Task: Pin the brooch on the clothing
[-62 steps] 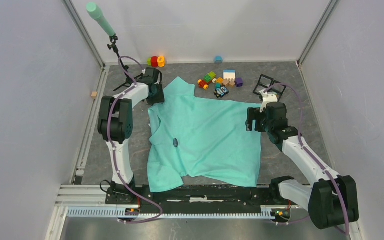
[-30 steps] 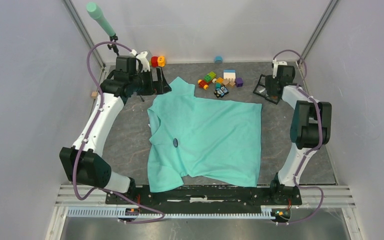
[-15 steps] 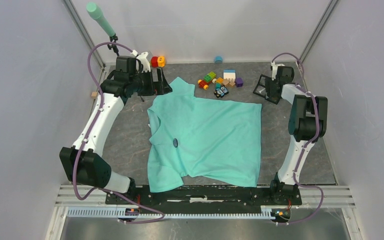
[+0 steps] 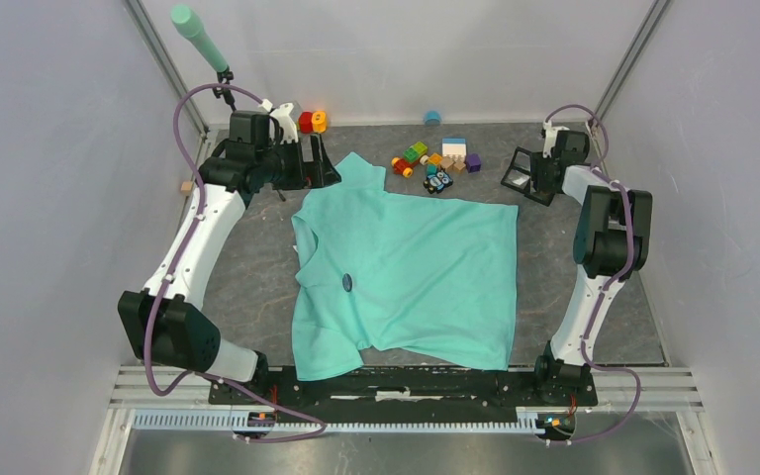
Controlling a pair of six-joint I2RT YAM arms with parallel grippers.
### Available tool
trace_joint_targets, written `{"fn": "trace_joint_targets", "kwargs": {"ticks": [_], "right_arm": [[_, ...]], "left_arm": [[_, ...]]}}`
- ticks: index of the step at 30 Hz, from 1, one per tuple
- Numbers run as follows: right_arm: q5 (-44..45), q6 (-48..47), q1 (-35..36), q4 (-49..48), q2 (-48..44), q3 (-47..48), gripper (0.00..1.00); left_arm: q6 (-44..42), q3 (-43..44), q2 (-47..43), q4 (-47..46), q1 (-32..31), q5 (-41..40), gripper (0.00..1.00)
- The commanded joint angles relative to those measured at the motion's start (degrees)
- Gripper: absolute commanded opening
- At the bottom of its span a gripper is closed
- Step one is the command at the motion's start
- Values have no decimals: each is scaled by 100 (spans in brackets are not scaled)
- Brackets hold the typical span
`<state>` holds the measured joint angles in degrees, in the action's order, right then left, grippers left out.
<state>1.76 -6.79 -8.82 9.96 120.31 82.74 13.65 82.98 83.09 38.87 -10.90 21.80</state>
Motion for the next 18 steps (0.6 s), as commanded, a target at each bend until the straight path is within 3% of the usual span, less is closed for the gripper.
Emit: {"fn": "trace_joint_targets", "kwargs": {"ticks": [1,10,18], "right_arm": [[-159,125,-39,9,166,146,57],[-430,178,-41,-28,-134,33,43],[-514,228,-39,-121,-889,-378,40]], "left_arm": [[-99,-27,-91,-178,0,140,100],[-83,-56,-88,-205,0,131,100],[-38,-114,-118,-283,0,215,100]]}}
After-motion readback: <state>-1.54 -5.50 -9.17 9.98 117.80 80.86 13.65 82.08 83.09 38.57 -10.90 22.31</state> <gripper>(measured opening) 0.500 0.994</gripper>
